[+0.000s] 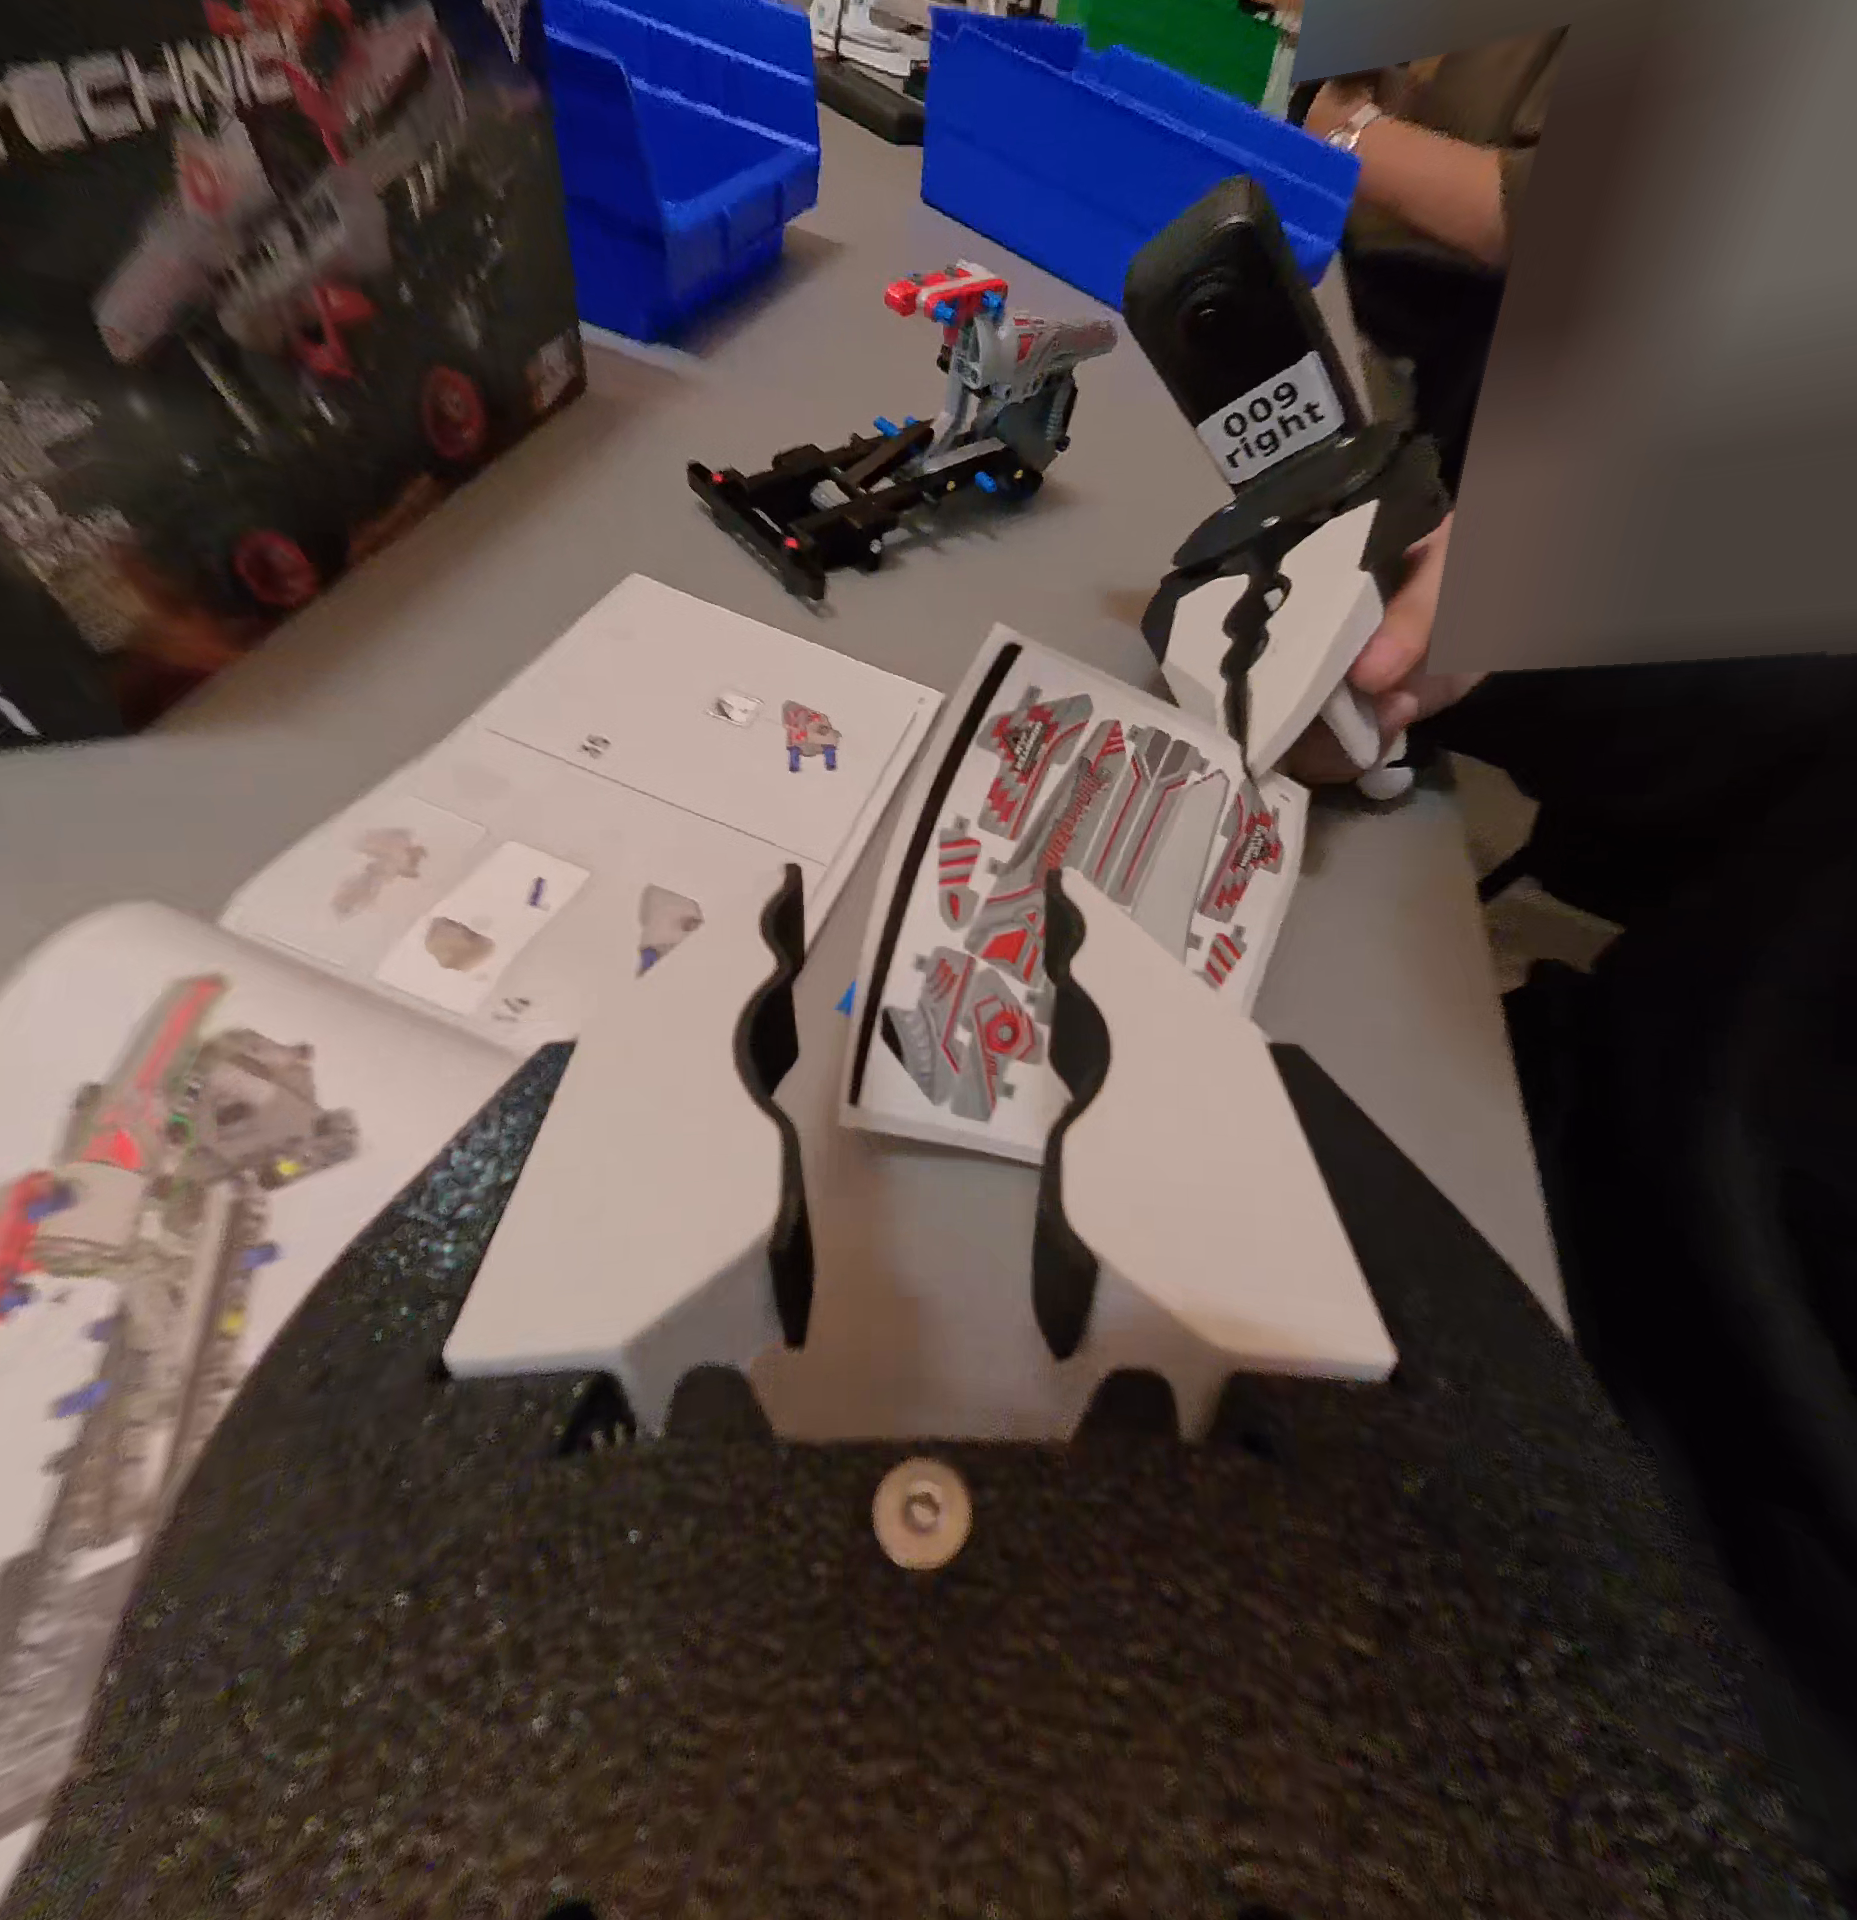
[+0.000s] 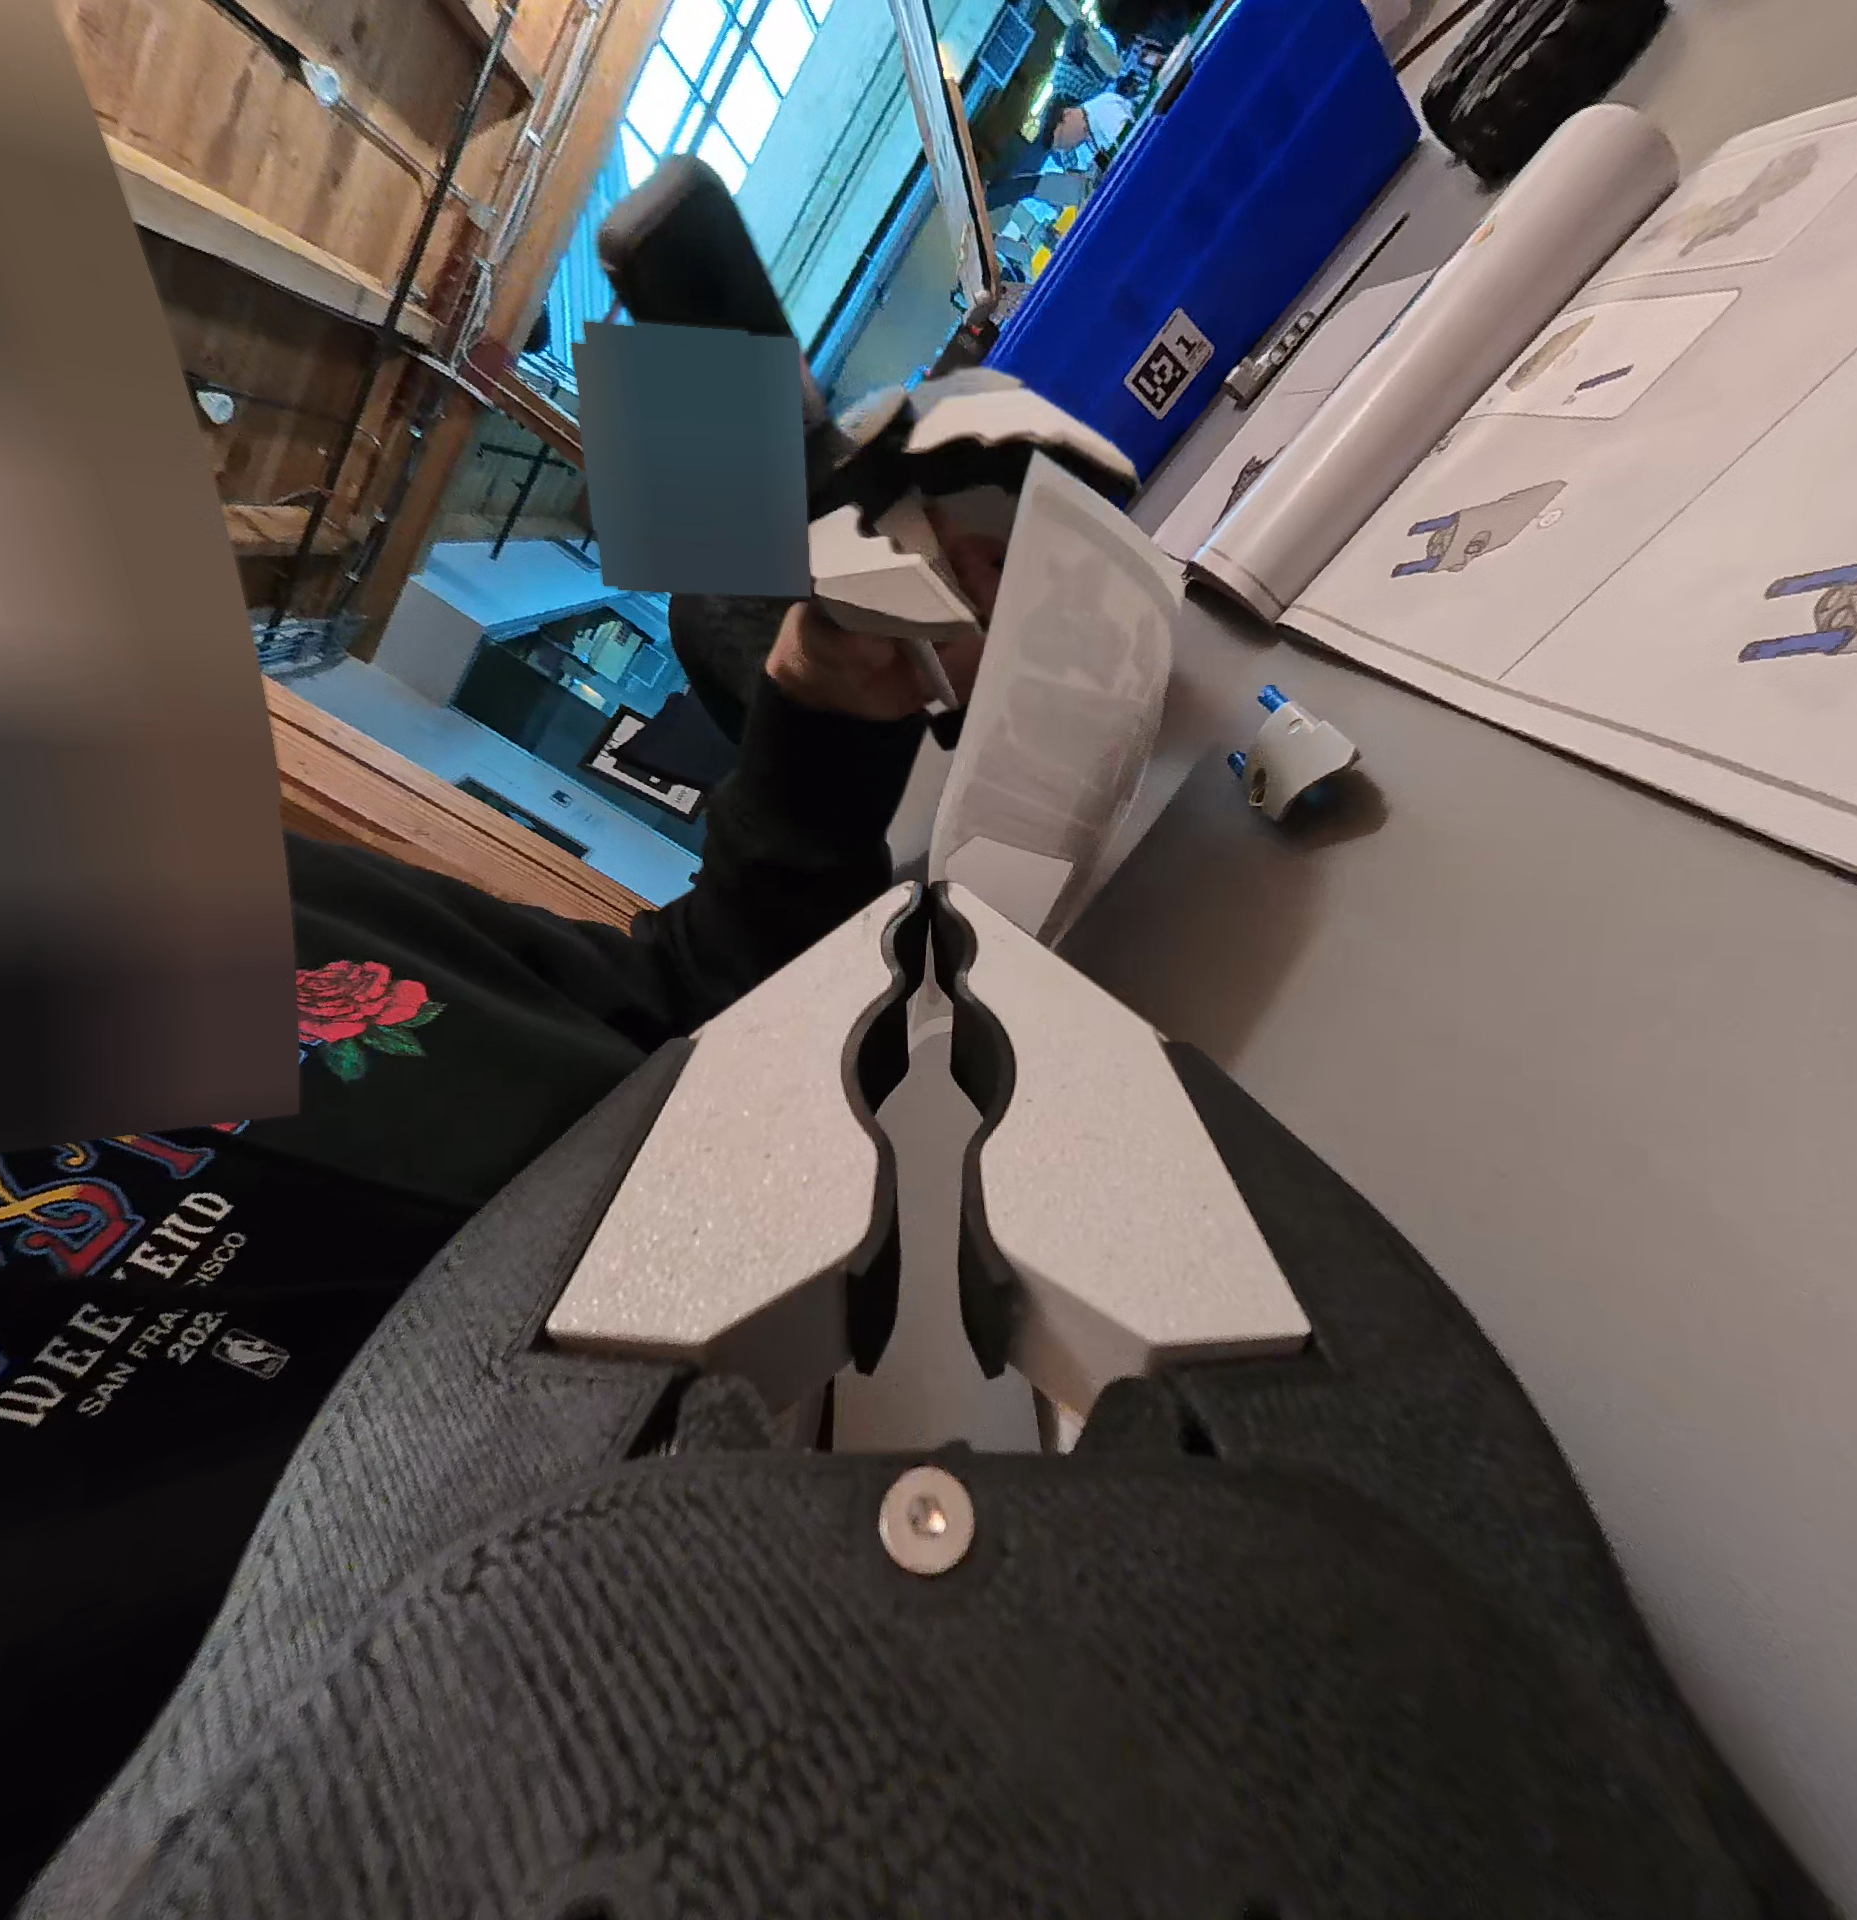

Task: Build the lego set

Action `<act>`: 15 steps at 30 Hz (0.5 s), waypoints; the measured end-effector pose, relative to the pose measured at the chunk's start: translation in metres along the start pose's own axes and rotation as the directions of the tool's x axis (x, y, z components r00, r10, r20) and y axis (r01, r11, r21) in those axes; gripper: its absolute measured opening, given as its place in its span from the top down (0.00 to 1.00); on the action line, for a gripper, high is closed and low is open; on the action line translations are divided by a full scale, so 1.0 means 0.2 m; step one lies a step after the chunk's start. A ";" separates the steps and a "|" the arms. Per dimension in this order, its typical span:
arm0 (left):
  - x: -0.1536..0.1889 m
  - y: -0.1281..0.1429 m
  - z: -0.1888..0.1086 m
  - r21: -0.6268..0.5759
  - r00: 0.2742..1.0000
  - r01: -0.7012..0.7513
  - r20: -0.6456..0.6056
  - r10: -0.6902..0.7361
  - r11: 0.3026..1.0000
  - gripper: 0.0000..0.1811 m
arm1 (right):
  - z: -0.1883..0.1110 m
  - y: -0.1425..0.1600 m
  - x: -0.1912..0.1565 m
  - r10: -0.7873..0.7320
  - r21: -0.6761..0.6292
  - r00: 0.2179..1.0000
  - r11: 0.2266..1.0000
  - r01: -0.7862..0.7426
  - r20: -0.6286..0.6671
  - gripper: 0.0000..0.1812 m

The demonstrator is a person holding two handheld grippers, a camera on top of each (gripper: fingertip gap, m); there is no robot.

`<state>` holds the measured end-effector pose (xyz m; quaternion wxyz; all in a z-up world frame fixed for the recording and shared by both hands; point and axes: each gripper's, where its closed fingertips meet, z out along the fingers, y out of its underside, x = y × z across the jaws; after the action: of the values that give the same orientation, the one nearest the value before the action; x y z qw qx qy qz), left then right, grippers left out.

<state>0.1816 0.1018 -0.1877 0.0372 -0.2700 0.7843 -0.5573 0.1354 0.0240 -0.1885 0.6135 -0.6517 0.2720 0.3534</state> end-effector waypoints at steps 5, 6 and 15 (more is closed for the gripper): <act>-0.02 0.02 0.02 0.023 0.990 0.133 -0.057 -0.131 0.991 0.75 | -0.03 -0.04 -0.04 0.027 0.047 0.997 0.998 -0.031 0.075 1.00; -0.02 0.02 0.02 0.035 0.986 0.156 -0.071 -0.153 0.987 0.75 | -0.04 -0.04 -0.05 0.031 0.052 0.995 0.998 -0.036 0.091 1.00; 0.07 0.04 0.07 0.035 0.944 0.245 -0.238 -0.230 0.969 0.79 | -0.06 -0.06 -0.08 0.041 0.073 0.987 0.996 -0.053 0.153 1.00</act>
<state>0.1715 0.0863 -0.1973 -0.1136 -0.2941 0.7268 -0.6102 0.1369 0.0124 -0.1675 0.6485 -0.5923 0.2533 0.4055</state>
